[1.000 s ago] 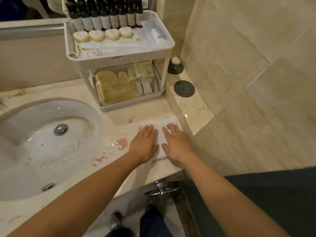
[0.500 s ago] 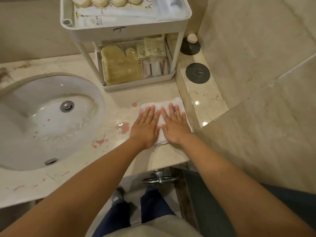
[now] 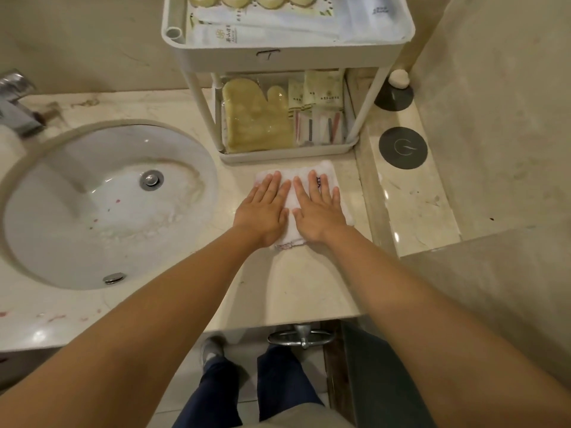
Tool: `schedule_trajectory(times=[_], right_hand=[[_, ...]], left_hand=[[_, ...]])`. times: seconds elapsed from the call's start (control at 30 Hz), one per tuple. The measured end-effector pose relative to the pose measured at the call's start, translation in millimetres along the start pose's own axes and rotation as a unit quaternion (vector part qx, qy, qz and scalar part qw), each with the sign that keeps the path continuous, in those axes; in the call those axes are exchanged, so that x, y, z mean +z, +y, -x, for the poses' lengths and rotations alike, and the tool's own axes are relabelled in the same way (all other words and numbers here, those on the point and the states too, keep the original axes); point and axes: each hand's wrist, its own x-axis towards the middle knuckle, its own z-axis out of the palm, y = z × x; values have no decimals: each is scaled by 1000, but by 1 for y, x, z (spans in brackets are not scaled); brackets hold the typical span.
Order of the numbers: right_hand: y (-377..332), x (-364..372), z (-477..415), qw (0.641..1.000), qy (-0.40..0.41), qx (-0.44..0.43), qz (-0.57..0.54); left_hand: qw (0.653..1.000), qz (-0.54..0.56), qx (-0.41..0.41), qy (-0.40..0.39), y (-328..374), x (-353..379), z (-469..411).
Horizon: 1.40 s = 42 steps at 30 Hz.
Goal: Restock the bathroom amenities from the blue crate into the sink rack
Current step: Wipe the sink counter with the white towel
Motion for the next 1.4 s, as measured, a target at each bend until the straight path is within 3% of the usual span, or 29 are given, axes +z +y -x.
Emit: schedule_trajectory(times=[0.5, 1.4], right_hand=[[-40, 6, 2, 1000, -14, -2, 16], [-143, 88, 96, 999, -32, 8, 6]], left_hand=[[999, -20, -13, -40, -24, -12, 15], [996, -60, -5, -64, -76, 26, 167]])
